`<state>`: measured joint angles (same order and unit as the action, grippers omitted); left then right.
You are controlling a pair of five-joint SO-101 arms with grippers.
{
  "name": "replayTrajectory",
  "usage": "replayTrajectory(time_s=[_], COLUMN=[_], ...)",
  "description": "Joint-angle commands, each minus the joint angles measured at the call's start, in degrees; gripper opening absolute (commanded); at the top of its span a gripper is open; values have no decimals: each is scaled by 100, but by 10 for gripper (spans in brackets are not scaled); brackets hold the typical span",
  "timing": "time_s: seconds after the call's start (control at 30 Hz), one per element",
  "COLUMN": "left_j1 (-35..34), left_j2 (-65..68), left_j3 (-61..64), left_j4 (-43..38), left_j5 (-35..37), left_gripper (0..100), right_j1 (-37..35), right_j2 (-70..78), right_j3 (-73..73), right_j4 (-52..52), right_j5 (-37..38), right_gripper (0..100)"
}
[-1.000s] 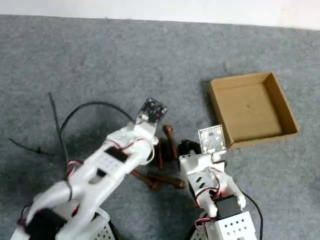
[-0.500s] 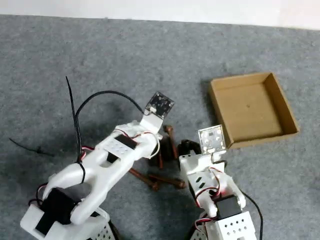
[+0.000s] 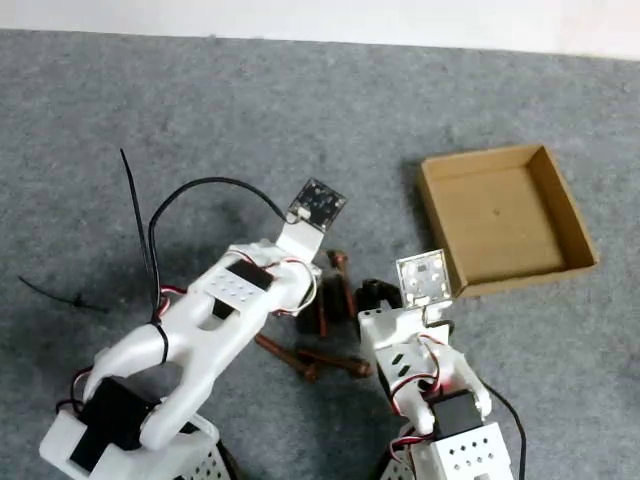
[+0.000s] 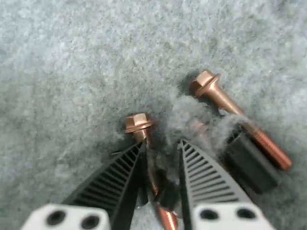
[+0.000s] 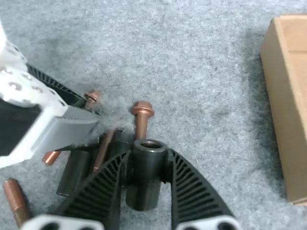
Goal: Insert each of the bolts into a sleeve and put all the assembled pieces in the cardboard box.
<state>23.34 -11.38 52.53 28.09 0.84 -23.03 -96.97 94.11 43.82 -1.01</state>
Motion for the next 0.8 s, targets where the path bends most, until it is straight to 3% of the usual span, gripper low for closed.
replayTrajectory(time_s=[0.0, 0.77], left_j1=[-163, -365], left_j2=[13, 40], left_j3=[-215, -224], left_j4=[62, 79], left_j5=[35, 18], left_gripper=[115, 119], right_j1=[75, 75], right_j2=[-119, -110], right_j3=[-57, -57], right_j4=[-75, -75], right_j5=[53, 53], right_gripper=[5, 5])
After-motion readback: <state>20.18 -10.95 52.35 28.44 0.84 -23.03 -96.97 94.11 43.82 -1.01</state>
